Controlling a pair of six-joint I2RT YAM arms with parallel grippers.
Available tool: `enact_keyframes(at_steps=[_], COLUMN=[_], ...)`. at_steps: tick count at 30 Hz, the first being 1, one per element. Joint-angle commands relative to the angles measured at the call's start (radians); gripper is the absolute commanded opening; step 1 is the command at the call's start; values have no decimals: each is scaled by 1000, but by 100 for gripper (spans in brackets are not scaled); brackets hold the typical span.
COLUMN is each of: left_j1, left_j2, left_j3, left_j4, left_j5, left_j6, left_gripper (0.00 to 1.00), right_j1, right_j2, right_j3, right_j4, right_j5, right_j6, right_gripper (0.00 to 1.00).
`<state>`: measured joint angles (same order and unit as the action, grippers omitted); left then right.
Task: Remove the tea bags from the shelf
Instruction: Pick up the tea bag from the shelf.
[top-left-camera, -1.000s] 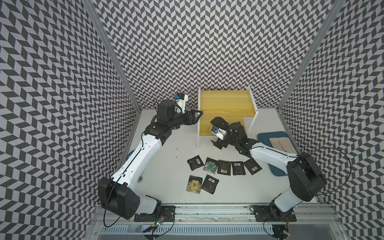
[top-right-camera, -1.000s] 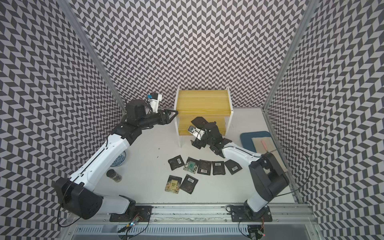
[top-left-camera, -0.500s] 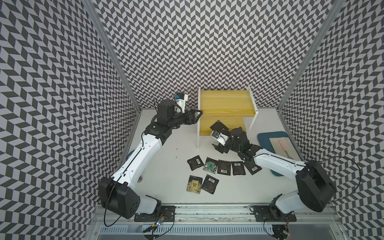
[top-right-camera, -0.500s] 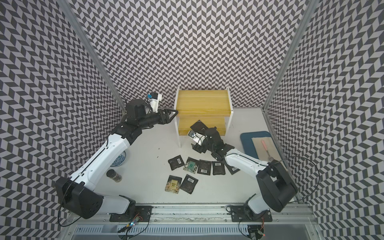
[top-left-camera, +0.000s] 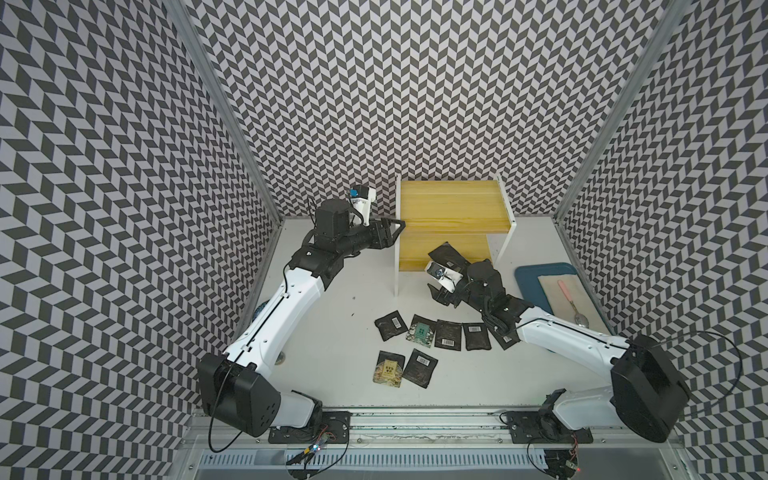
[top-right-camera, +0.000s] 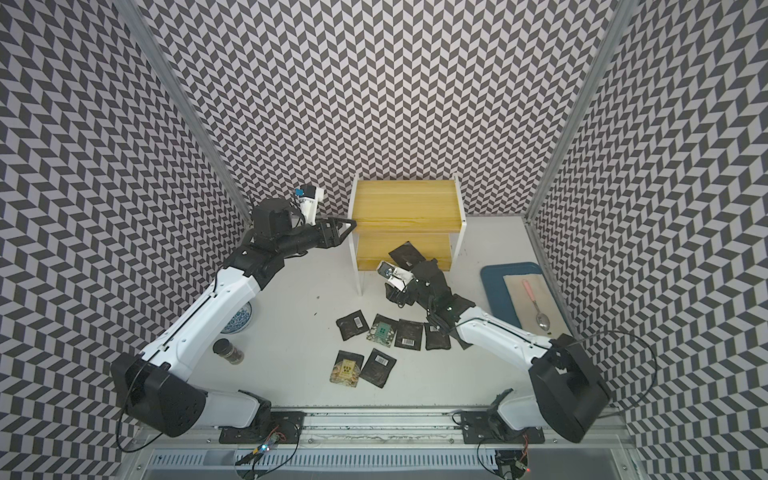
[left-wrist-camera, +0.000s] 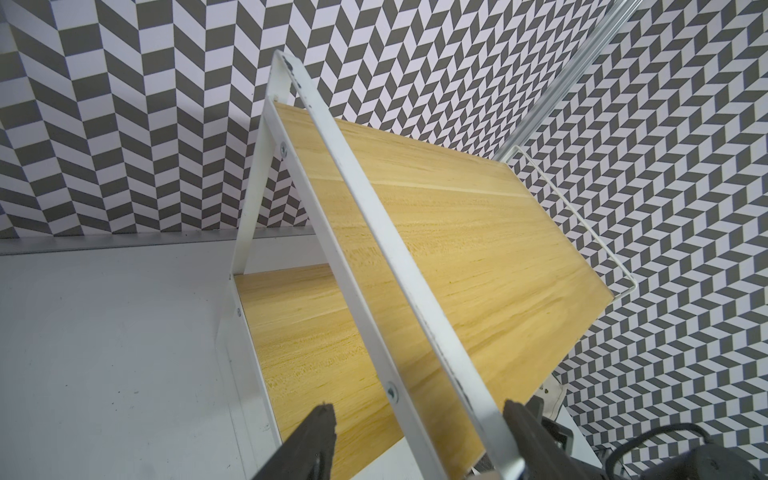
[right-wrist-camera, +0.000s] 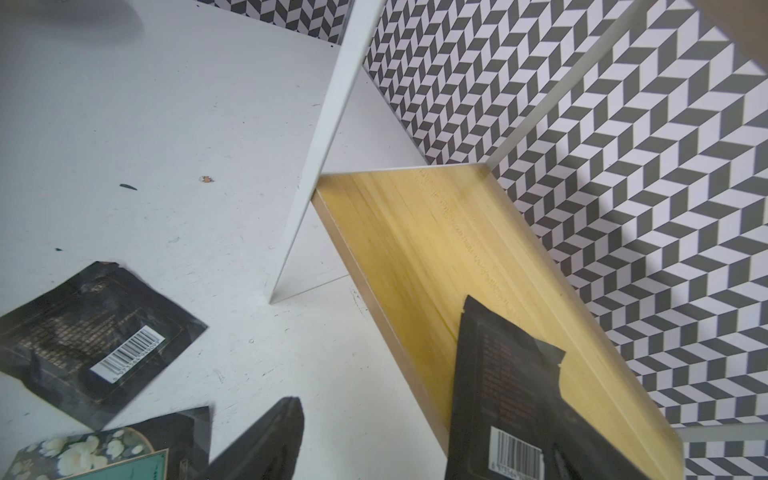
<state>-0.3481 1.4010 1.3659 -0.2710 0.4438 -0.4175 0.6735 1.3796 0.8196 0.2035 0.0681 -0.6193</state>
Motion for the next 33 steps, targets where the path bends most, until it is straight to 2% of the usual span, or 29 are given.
enact_keyframes(at_steps=[1,11,21,27,33], left_j1=[11,11,12,14,14], left_j2=[-5,-13,-25,-28,-31], left_j3=[-14,-17,-25,-30,-36], left_j4=[10,9,3,4,7], left_j5=[-2,-1,-11,-12,-10], left_j6=[-1,-3,0,0,-3], left_gripper=[66,66,66,66,66], right_j1=[3,-43,-43,-42,-38], right_j2=[-17,26,94,90,82], right_j3=[-16,-18,18,6,5], right_j4=[70,74,71,66,53], right_j5=[72,46,34,35,38], right_j6=[-28,-41,-51,-41,-30], right_gripper=[93,95,89,80,55])
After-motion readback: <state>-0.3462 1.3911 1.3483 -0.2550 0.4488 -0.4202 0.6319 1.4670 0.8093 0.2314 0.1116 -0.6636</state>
